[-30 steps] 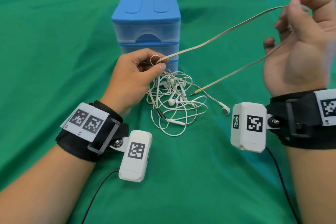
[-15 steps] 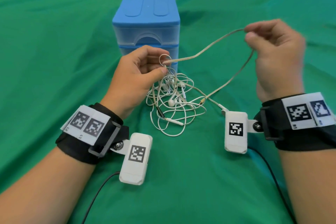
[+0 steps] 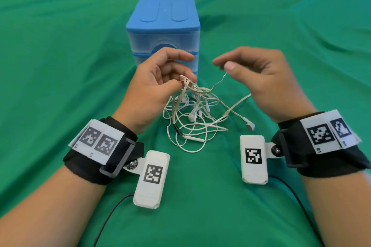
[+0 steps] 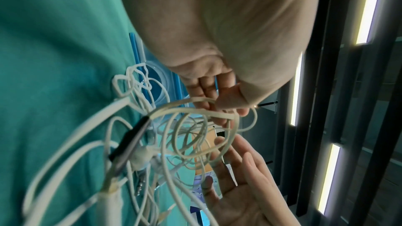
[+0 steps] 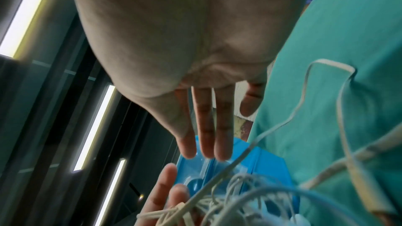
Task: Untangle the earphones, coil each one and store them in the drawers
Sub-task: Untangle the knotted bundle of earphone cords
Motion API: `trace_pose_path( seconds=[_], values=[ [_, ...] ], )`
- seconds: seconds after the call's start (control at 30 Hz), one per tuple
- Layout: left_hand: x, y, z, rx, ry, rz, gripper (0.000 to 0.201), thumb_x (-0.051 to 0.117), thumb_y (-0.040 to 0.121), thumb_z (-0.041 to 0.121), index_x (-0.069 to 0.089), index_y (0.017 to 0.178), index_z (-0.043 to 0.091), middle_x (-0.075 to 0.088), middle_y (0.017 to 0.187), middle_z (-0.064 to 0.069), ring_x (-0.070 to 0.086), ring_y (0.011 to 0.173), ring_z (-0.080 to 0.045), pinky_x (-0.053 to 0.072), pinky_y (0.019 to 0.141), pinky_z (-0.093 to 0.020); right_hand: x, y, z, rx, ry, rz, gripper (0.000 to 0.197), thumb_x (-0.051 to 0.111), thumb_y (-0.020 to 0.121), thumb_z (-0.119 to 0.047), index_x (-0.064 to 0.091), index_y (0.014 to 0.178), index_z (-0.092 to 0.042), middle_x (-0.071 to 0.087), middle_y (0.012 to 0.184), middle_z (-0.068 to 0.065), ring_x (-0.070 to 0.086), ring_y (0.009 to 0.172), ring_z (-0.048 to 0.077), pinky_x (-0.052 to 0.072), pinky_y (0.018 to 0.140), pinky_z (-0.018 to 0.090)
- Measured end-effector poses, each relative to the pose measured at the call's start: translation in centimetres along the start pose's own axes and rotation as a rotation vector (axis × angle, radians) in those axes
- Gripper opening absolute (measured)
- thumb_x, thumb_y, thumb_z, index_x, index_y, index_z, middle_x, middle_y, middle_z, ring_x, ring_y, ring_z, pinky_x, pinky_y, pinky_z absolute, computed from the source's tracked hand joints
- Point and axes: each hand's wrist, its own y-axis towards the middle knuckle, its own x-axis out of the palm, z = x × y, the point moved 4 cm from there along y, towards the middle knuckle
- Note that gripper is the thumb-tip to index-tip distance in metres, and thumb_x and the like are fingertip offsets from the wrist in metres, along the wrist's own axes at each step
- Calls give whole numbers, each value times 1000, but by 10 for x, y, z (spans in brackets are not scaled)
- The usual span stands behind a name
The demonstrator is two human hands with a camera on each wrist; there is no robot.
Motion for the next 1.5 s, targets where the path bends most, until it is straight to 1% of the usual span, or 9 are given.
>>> trace_pose_path(
  seconds=[0.13, 0.3, 0.43, 0.6, 0.77, 0.93, 1.1, 1.23, 1.5],
  values=[
    [2, -2, 4, -36, -135, -52, 33, 40, 83, -2, 55, 112, 3, 65, 82, -15, 59, 78, -21, 47, 76, -28, 20, -5, -6, 30, 130, -205, 17, 58, 97, 0, 72, 106, -1, 71, 83, 16, 66, 62, 26, 56, 67, 34],
    [5, -2, 7, -27, -140, -82, 12, 48, 91, 1, 49, 100, 9, 60, 75, -6, 53, 73, -19, 45, 74, -26, 27, -7, -4, 77, 128, -248, 19, 66, 94, -5, 75, 109, -10, 61, 68, 11, 49, 52, 16, 44, 52, 30],
    [10, -3, 6, 5, -71, -162, 36, 54, 80, -14, 44, 100, 14, 59, 90, -9, 49, 81, -25, 43, 74, -30, 32, -4, -1, 86, 98, -272, 16, 71, 91, -13, 76, 106, -14, 51, 65, 17, 39, 62, 20, 34, 58, 40],
    [11, -4, 9, 9, -36, -169, 42, 64, 79, -3, 42, 108, 17, 54, 113, -9, 42, 75, -27, 41, 70, -32, 34, -4, -6, 55, 119, -286, 13, 73, 89, -17, 72, 100, -10, 49, 70, 32, 43, 56, 38, 39, 55, 53],
    [10, -4, 9, -6, -12, -147, 47, 59, 80, -12, 41, 113, 16, 54, 115, -12, 42, 75, -26, 44, 73, -31, 36, -4, -9, 50, 111, -294, 12, 72, 90, -12, 64, 93, -3, 45, 65, 28, 39, 56, 36, 36, 53, 50],
    [5, -3, 6, -45, -9, -70, 42, 61, 80, -7, 45, 113, 14, 58, 106, -11, 48, 75, -25, 45, 75, -35, 27, -5, -10, 40, 97, -290, 14, 75, 86, -11, 62, 84, -5, 45, 67, 6, 37, 61, 23, 31, 57, 38],
    [1, -3, 6, -43, -58, -8, 38, 62, 82, -8, 46, 110, 12, 61, 92, -10, 59, 72, -13, 51, 76, -24, 24, -6, -14, 5, 139, -311, 19, 65, 87, -13, 68, 71, -4, 60, 77, 21, 56, 71, 26, 43, 71, 32],
    [2, -4, 6, -31, -88, -25, 39, 65, 82, -7, 47, 111, 12, 65, 92, -9, 61, 76, -17, 52, 77, -26, 29, -6, -10, 57, 248, -319, 19, 56, 98, -4, 64, 88, 10, 64, 65, 24, 58, 57, 24, 49, 61, 33],
    [1, -4, 4, -19, -80, -49, 38, 65, 87, -9, 48, 112, 12, 72, 95, -8, 64, 83, -24, 53, 83, -31, 28, -5, -7, 114, 249, -257, 14, 65, 95, -5, 61, 107, 1, 59, 59, 28, 51, 37, 27, 45, 43, 31]
  ],
)
